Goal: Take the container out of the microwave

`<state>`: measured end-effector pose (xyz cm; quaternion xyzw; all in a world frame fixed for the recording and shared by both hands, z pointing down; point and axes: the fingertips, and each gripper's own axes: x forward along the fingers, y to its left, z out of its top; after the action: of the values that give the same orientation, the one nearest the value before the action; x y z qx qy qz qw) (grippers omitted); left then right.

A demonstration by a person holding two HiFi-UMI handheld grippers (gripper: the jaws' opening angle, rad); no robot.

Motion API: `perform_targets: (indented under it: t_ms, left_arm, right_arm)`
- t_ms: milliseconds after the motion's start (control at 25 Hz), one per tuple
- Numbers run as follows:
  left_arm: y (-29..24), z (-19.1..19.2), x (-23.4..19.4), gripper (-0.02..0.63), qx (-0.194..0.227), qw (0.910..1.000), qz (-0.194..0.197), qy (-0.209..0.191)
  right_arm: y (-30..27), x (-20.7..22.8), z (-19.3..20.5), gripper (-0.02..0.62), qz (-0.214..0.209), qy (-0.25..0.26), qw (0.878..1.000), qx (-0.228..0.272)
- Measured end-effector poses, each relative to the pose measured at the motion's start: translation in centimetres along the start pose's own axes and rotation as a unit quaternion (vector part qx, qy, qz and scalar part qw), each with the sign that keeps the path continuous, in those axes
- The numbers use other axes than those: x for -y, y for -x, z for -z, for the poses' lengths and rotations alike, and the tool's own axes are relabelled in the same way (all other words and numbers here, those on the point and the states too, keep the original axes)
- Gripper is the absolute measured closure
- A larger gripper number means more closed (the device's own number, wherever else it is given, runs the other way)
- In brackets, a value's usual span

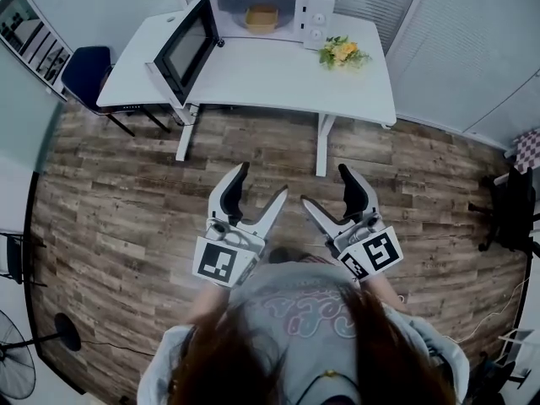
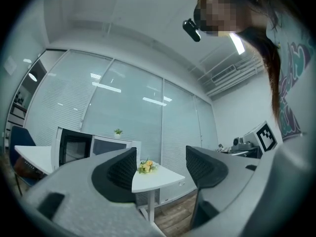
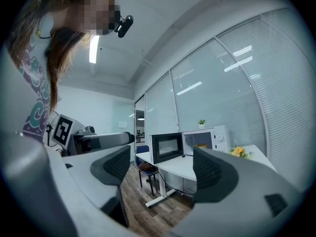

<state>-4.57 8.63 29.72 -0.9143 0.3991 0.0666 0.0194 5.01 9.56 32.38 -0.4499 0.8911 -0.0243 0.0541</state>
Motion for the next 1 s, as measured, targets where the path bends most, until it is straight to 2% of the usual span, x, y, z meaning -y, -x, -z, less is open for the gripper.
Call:
perform_targets:
  t_ms: [80, 240, 440, 1000]
  left_arm:
    - [-0.2, -0.3, 0.2, 0.310, 0.009, 1.0000, 0.000, 0.001]
    - [0.4, 0.3, -0.4, 0.310, -0.015, 0.9997, -0.018, 0.005]
    - [0.7, -0.2, -1.0, 0.310, 0.006, 0.9996, -0.027, 0.000]
    - [2.2, -0.4, -2.9, 0.310, 0.012, 0.9998, -0.017, 0.002]
  right_arm:
    - [-0.1, 0.3, -0.1, 0.207, -0.003, -0.001, 1.000, -0.002]
    - [-0.3, 0.0, -0.4, 0.207, -0.014, 0.000, 1.000, -0.004]
    - [-0.6, -0.8, 0.1, 0.209, -0.027, 0.000, 1.000, -0.012]
    - [-2.2, -3.1, -0.1, 0.210, -0.029, 0.000, 1.000, 0.000]
